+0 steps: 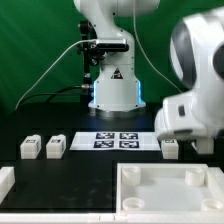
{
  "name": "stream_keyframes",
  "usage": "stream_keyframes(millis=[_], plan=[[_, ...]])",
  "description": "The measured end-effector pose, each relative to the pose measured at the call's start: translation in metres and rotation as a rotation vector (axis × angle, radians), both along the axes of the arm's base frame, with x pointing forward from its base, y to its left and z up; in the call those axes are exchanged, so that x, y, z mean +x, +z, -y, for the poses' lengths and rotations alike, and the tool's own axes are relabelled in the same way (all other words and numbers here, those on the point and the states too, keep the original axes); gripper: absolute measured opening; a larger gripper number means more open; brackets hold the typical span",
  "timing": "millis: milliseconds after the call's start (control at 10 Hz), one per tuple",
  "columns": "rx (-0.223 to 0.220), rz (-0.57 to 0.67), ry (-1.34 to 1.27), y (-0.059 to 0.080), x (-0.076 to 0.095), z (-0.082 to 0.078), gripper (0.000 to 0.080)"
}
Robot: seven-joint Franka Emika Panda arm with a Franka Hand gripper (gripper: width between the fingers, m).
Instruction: Assemble one leg
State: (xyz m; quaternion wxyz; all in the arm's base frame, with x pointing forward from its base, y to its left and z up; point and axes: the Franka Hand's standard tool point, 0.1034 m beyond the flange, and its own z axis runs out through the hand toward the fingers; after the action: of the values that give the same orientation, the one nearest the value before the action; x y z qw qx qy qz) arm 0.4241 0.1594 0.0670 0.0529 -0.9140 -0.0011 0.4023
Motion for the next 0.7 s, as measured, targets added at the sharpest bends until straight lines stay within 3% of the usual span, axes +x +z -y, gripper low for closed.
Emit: stream_keyframes(millis=[200,300,400,500,600,700], plan=[[0.032,0.206,-0.011,0.045,0.042,0.021,0.0289],[0.03,0.244,-0.022,0.064,0.049,0.034,0.029],[0.028,0.342,-0.04,0.072,0.067,0.036,0.029],[0.021,0.474,-0.052,0.069,0.072,0.035,0.029],[0.012,0.532,-0.053,0.068,0.065,0.036,0.029],[0.009,0.662,-0.066,0.068,0.074,0.037,0.029]])
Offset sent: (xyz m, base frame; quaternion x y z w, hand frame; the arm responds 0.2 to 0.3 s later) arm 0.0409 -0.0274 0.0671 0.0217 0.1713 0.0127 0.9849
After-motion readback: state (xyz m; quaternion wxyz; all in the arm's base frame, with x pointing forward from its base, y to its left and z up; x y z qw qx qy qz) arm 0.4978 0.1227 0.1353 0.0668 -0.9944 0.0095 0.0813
